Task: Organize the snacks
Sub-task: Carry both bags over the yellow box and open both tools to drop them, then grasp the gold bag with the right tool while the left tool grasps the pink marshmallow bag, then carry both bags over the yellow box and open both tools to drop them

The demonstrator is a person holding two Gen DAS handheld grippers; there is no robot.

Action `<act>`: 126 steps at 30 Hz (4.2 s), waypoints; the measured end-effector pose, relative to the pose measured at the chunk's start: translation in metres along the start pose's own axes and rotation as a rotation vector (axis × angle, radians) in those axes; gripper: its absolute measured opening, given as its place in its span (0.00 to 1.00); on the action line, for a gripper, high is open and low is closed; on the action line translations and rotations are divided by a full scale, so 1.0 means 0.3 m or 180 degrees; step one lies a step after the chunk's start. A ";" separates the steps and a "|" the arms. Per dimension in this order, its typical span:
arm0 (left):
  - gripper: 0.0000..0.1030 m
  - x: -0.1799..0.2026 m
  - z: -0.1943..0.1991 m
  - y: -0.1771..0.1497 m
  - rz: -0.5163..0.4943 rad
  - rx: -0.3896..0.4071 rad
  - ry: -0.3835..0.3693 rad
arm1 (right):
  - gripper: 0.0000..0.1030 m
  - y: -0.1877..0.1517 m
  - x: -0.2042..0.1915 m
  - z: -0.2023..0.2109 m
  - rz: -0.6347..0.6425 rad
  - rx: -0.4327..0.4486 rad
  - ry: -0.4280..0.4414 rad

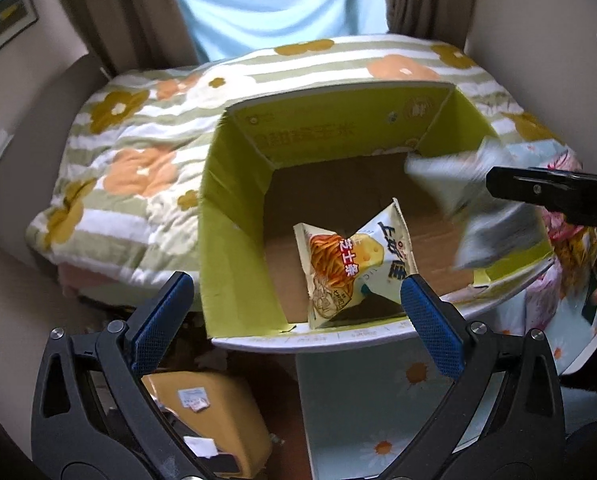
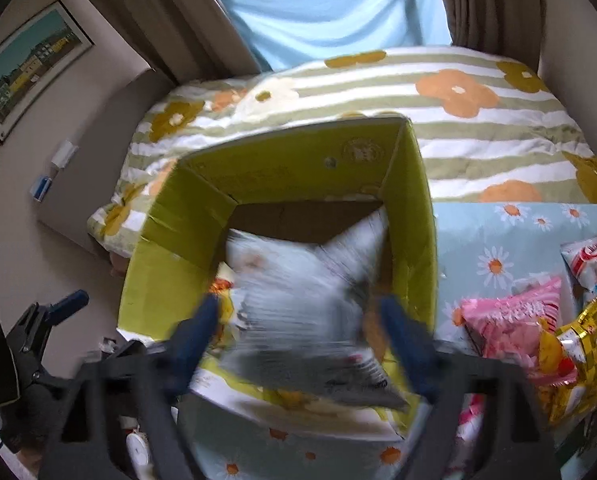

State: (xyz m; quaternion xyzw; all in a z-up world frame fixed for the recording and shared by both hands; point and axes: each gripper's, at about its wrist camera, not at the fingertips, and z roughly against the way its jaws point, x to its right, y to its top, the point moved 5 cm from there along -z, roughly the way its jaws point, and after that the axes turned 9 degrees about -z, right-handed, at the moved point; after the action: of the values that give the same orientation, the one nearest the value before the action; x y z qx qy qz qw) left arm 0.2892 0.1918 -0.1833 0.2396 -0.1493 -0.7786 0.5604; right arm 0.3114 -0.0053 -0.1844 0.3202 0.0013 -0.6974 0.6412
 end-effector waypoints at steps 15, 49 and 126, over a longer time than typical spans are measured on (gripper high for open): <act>1.00 0.021 0.028 -0.025 0.0150 0.0128 -0.0191 | 1.00 -0.034 0.010 0.034 0.0019 -0.0061 -0.0058; 1.00 0.804 0.197 0.147 0.0356 0.0383 -0.0652 | 1.00 -0.150 0.652 0.575 0.0188 0.0359 -0.0580; 0.67 1.007 -0.221 0.330 0.0753 -0.0432 -0.1526 | 0.43 -0.107 0.883 0.209 0.0333 -0.0315 -0.0752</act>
State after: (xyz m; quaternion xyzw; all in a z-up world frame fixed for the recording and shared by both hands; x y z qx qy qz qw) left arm 0.3268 -0.1234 -0.2516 -0.0088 -0.2521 -0.7505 0.6108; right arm 0.2620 -0.2622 -0.2665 0.2035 -0.0564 -0.6950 0.6873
